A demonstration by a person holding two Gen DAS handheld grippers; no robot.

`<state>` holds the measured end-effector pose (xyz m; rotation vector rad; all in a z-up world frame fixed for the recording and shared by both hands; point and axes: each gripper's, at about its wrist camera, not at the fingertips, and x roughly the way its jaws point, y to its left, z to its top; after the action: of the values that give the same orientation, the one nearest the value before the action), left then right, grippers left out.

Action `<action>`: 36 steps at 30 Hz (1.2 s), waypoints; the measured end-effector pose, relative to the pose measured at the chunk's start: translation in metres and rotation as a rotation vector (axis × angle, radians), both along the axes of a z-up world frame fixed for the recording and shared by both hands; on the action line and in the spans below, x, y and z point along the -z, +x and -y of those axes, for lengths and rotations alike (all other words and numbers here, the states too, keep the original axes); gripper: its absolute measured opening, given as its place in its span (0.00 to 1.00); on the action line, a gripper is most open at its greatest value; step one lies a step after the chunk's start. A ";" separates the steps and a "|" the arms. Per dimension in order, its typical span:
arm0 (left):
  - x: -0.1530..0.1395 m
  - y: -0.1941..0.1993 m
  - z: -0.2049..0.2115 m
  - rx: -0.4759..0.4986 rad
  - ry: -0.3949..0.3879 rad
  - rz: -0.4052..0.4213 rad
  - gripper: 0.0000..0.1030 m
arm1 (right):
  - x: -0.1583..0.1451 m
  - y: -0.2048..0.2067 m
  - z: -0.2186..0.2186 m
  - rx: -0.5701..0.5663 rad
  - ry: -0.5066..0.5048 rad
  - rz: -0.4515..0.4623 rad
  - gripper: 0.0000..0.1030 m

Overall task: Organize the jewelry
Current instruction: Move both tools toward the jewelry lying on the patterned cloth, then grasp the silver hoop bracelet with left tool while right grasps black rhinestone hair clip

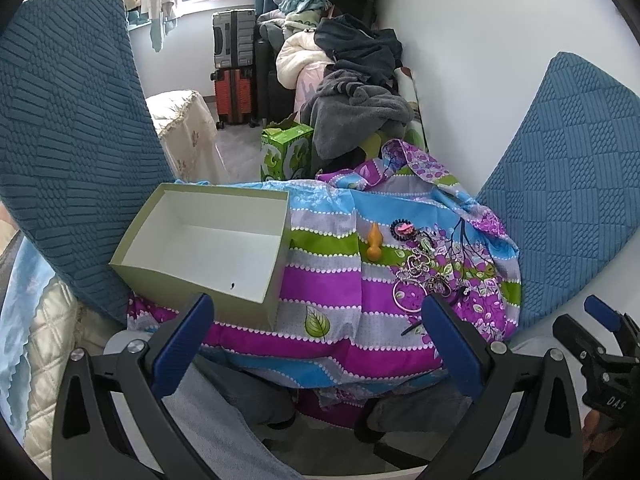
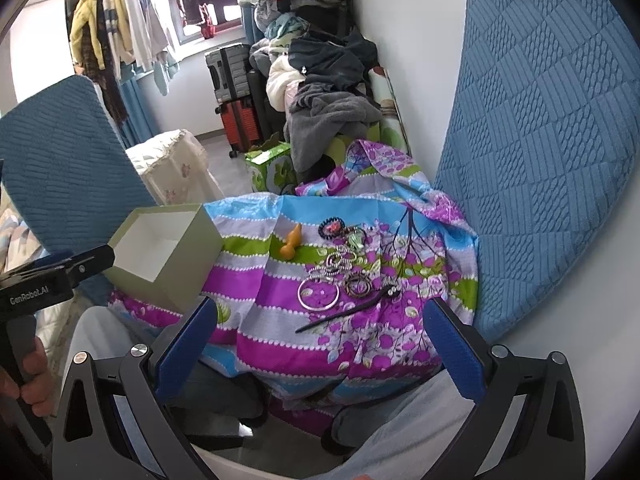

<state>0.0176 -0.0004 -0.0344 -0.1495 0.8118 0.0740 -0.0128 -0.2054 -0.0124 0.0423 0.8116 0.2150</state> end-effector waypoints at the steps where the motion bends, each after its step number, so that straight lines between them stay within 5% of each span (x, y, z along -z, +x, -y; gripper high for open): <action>1: 0.000 0.002 0.002 -0.002 0.002 0.000 1.00 | -0.002 0.002 0.001 0.001 -0.001 0.007 0.99; 24: 0.029 0.055 0.018 0.058 -0.061 -0.005 1.00 | 0.040 0.055 0.028 0.090 0.009 -0.041 0.82; 36: 0.098 0.108 0.045 0.170 -0.145 -0.140 0.66 | 0.096 0.092 0.050 0.162 0.027 -0.129 0.82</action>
<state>0.1255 -0.0453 -0.1323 -0.2127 0.9667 -0.1366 0.0788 -0.2552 -0.1083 0.1481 0.9291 0.0701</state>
